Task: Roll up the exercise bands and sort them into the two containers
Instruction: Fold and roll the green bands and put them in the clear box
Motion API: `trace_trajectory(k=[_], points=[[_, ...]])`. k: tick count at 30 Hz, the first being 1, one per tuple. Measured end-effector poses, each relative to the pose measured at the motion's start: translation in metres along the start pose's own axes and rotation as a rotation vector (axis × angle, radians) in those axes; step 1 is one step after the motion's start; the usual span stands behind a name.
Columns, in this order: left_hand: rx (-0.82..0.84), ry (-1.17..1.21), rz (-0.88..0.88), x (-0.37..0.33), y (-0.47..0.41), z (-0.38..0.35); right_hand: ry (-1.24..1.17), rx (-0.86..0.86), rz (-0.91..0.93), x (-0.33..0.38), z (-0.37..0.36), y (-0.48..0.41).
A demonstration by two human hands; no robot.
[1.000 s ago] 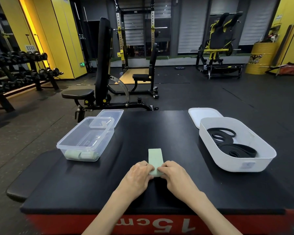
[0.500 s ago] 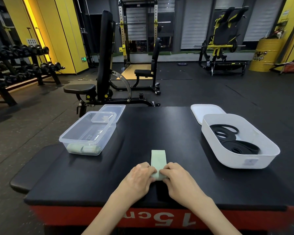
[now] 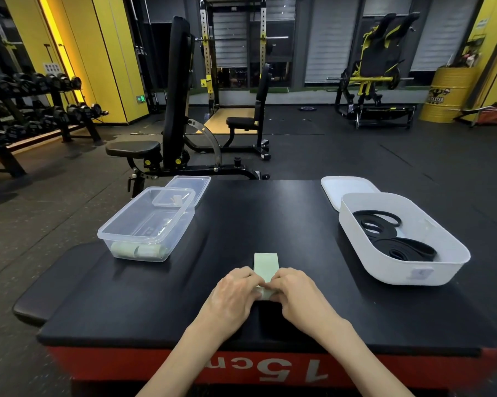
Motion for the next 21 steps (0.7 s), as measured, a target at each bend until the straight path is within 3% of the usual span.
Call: trace_trajectory(k=[14, 21], points=[[-0.014, 0.042, -0.026, 0.002, 0.01, -0.007, -0.022, 0.018, -0.008, -0.001, 0.0, 0.004], [0.007, 0.006, -0.021, 0.007, 0.002, -0.012, -0.028, -0.103, -0.013, 0.002, 0.009, 0.011]])
Point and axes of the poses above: each hand's wrist, its own y-axis away from the middle knuckle, its own z-axis out of the back of the hand, x = y × z, the point moved 9 cm from there along -y, towards the middle knuckle, and after that the axes turned 1 degree about -z, right-handed, at the moved point
